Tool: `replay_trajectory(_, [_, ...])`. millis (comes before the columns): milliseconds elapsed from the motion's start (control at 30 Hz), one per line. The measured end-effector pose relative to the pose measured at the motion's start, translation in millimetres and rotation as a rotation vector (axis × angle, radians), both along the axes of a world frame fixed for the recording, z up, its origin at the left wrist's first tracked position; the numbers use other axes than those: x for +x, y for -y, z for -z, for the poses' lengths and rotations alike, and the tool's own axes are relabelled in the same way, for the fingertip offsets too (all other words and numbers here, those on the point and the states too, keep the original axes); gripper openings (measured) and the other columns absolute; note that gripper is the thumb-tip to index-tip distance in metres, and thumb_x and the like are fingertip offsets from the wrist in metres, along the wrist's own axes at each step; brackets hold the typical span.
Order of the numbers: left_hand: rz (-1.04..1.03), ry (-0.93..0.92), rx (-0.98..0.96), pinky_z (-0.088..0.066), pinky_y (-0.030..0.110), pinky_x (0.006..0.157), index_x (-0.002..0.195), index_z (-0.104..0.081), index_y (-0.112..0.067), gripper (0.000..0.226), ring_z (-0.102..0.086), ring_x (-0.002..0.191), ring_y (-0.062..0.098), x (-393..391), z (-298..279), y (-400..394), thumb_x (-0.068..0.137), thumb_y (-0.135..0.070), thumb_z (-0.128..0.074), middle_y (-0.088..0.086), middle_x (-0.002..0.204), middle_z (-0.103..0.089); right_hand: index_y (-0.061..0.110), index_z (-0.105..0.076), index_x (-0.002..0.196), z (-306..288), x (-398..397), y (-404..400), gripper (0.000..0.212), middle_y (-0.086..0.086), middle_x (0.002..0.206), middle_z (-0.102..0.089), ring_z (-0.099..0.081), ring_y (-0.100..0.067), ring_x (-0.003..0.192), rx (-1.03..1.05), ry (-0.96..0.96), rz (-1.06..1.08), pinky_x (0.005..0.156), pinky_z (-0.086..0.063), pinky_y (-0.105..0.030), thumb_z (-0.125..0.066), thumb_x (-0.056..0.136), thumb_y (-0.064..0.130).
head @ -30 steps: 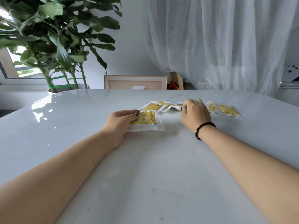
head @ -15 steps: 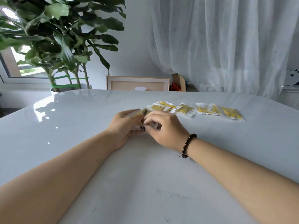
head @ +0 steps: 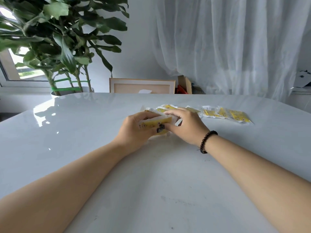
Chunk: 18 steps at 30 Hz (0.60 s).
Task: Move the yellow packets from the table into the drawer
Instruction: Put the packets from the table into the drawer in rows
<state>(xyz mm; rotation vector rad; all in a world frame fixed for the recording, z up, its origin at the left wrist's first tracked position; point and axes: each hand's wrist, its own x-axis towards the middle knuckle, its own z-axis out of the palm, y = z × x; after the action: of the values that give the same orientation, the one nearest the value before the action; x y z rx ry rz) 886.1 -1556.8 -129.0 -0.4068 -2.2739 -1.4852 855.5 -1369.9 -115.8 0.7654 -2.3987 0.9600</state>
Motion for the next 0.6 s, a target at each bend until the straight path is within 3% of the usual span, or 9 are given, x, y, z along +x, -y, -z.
replay_trajectory(133, [-0.034,0.057,-0.008,-0.057,0.039,0.078,0.098,-0.065,-0.039,0.045,-0.068,0.088,0.021,-4,0,2,0.073,-0.002,-0.07,-0.005,0.099,-0.07,0.019,-0.066,0.119,8,-13,-3,0.033,0.014,0.107,-0.056,-0.052,-0.003,0.098,-0.029,0.019,0.067,0.081,-0.038,-0.01,-0.065,0.087,0.029])
replay_trajectory(233, [-0.208,0.06,0.165,-0.058,0.034,0.073,0.115,-0.056,-0.033,0.052,-0.065,0.081,0.016,-4,-3,5,0.078,0.002,-0.064,-0.002,0.099,-0.064,0.016,-0.062,0.119,12,-33,-7,0.031,0.001,0.113,-0.059,-0.055,-0.012,0.101,-0.063,0.038,0.198,0.087,-0.042,-0.021,-0.06,0.089,0.023])
replay_trajectory(333, [-0.376,0.142,0.409,-0.051,0.031,0.067,0.13,-0.045,-0.034,0.052,-0.058,0.075,0.019,-10,-4,14,0.086,-0.012,-0.061,0.003,0.092,-0.059,0.019,-0.049,0.133,15,-53,-5,0.045,-0.001,0.134,-0.047,-0.043,-0.017,0.126,0.104,0.117,0.201,0.102,-0.033,-0.025,-0.059,0.09,0.029])
replay_trajectory(467, [-0.483,0.21,0.527,-0.053,0.039,0.085,0.133,-0.039,-0.038,0.049,-0.059,0.091,0.022,-16,-4,22,0.09,-0.021,-0.054,0.005,0.115,-0.056,0.031,-0.035,0.145,15,-73,7,0.06,0.003,0.155,-0.025,-0.016,-0.015,0.144,0.307,0.245,0.102,0.117,-0.013,-0.028,-0.053,0.09,0.046])
replay_trajectory(533, [-0.442,0.246,0.625,-0.058,0.04,0.076,0.132,-0.039,-0.04,0.048,-0.062,0.095,0.023,-15,-5,22,0.092,-0.018,-0.053,0.002,0.12,-0.052,0.043,-0.029,0.145,17,-79,10,0.063,0.007,0.158,-0.019,-0.011,-0.014,0.146,0.502,0.307,0.114,0.119,-0.013,-0.037,-0.039,0.086,0.064])
replay_trajectory(600, [-0.392,0.286,0.746,-0.059,0.033,0.058,0.133,-0.038,-0.039,0.05,-0.064,0.097,0.025,-15,-7,23,0.093,-0.013,-0.051,0.002,0.122,-0.047,0.049,-0.032,0.141,17,-79,9,0.066,0.01,0.156,-0.023,-0.017,-0.015,0.145,0.526,0.358,0.142,0.117,-0.02,-0.038,-0.033,0.081,0.073])
